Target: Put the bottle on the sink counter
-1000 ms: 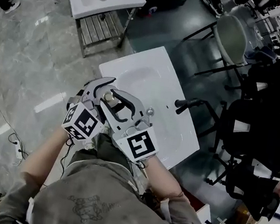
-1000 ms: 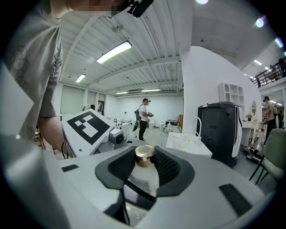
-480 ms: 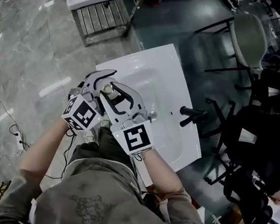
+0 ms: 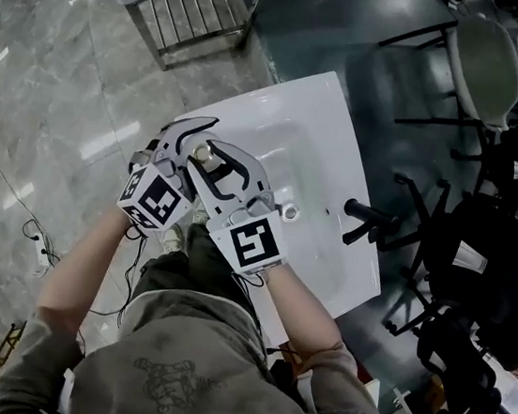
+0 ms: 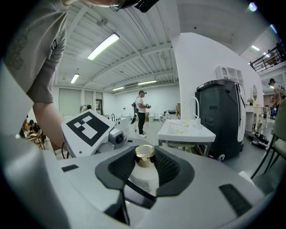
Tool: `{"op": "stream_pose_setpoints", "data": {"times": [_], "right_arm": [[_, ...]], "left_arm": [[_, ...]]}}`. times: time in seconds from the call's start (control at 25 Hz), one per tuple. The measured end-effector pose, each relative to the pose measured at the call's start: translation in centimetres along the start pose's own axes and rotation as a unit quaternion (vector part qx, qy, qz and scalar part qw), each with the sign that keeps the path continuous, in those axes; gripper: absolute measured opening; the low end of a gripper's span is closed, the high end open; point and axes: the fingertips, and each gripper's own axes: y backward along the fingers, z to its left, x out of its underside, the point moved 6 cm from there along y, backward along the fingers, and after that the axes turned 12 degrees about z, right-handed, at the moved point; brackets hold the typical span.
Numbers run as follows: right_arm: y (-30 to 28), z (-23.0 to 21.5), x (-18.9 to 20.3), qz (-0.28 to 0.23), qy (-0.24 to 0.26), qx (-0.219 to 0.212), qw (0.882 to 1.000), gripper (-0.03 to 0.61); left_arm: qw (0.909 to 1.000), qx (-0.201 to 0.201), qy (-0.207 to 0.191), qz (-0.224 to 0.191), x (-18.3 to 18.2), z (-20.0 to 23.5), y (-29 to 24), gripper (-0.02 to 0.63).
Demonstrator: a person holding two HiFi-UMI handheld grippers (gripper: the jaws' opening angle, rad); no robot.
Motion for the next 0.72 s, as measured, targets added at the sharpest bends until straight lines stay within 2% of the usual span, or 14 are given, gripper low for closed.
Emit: {"op": "stream_pose_setpoints", "data": {"times": [0.24, 0.72], "right_arm": [[-1.7, -1.0, 1.7, 0.017, -0.012, 0.000, 1.000, 0.137], [-4.3, -1.7, 3.9, 0.042, -0.028, 0.001, 0.999, 0.135]], "left_arm": [[0.9998, -0.006, -0.005, 0.018, 1.6, 0.5, -2.0, 0.336], [0.9986, 0.009, 0.003, 0.053, 4.6, 0.9, -4.2, 0.336]]}}
